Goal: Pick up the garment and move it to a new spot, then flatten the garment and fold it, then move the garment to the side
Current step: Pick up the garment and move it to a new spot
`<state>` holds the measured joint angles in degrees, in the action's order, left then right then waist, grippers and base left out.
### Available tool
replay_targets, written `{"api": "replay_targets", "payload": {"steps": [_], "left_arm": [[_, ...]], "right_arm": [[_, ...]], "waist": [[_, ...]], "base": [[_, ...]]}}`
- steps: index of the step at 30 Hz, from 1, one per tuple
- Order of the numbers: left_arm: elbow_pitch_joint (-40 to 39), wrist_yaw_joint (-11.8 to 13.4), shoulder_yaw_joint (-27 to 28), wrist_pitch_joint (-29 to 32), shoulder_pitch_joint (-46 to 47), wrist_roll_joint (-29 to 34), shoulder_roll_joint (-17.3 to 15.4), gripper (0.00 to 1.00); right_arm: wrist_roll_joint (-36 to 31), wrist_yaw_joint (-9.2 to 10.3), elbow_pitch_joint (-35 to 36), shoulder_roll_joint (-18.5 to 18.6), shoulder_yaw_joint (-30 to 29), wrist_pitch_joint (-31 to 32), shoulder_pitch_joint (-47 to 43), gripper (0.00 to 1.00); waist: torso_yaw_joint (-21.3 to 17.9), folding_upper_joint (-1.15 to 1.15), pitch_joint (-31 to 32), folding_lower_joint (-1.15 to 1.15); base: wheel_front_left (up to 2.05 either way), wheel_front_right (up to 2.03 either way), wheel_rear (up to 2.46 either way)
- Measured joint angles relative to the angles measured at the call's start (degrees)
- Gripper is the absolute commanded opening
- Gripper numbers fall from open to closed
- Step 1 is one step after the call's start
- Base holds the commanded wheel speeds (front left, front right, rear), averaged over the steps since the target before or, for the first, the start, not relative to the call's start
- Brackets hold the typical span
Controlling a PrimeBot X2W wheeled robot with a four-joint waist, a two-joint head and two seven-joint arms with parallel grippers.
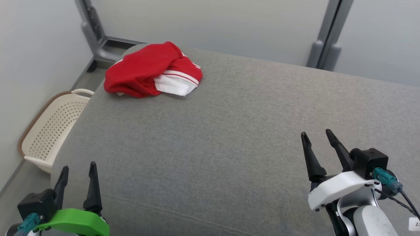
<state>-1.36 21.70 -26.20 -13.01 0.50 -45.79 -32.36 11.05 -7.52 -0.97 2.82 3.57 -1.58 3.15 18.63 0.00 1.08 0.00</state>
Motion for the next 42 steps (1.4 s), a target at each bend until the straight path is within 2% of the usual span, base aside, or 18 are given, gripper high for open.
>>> {"api": "replay_targets", "payload": {"steps": [5, 10, 15, 19, 23, 28, 36, 42], "left_arm": [[-0.05, -0.02, 0.10, -0.22, -0.20, -0.33, 0.51, 1.00], [-0.05, -0.23, -0.07, -0.43, -0.24, -0.30, 0.71, 1.00], [-0.48, -0.40, -0.35, -0.12, 0.28, -0.07, 0.87, 1.00], [-1.11, -1.44, -0.48, 1.37, 4.08, 0.77, -0.57, 1.00], [-1.89, -3.76, 0.30, 3.89, 10.46, 1.04, -2.81, 1.00], [-0.23, -8.11, 0.62, 9.56, 22.59, 0.93, -4.89, 1.00], [13.26, -14.66, 1.18, 18.91, 41.68, -1.58, -5.55, 1.00], [24.23, -18.17, 0.49, 23.86, 50.65, -3.14, -4.94, 1.00]], "right_arm": [[0.48, 0.00, -0.02, -0.01, -0.19, -0.29, -0.10, 1.00], [0.73, 0.00, -0.13, -0.01, -0.29, -0.53, -0.24, 1.00], [0.73, 0.00, -0.21, -0.02, -0.41, -0.55, -0.22, 1.00], [0.70, 0.00, -0.19, -0.02, -0.73, -0.54, 0.34, 1.00], [0.10, 0.00, 0.19, -0.05, -0.97, -0.47, 1.77, 1.00], [-1.51, 0.00, 1.41, -0.04, -1.44, 0.24, 3.49, 1.00], [-3.90, 0.00, 4.15, -0.05, -0.82, 1.49, 8.13, 1.00], [-4.80, 0.00, 5.93, -0.03, -0.59, 1.85, 11.13, 1.00]], "waist": [[5.32, 0.00, -0.09, 0.00], [8.74, 0.00, -0.20, 0.00], [10.27, 0.00, -0.55, 0.00], [10.32, 0.00, -1.59, 0.00], [9.01, 0.00, -2.88, 0.00], [6.24, 0.00, -5.28, 0.00], [0.20, 0.00, -10.55, 0.00], [-4.78, 0.00, -16.18, 0.01]], "base": [[0.00, 0.00, 0.00], [0.00, 0.00, 0.00], [0.00, 0.00, 0.00], [0.00, 0.00, 0.00], [0.00, 0.00, 0.00], [0.00, 0.00, 0.00], [0.00, 0.00, 0.00], [0.00, 0.00, 0.00]]}}
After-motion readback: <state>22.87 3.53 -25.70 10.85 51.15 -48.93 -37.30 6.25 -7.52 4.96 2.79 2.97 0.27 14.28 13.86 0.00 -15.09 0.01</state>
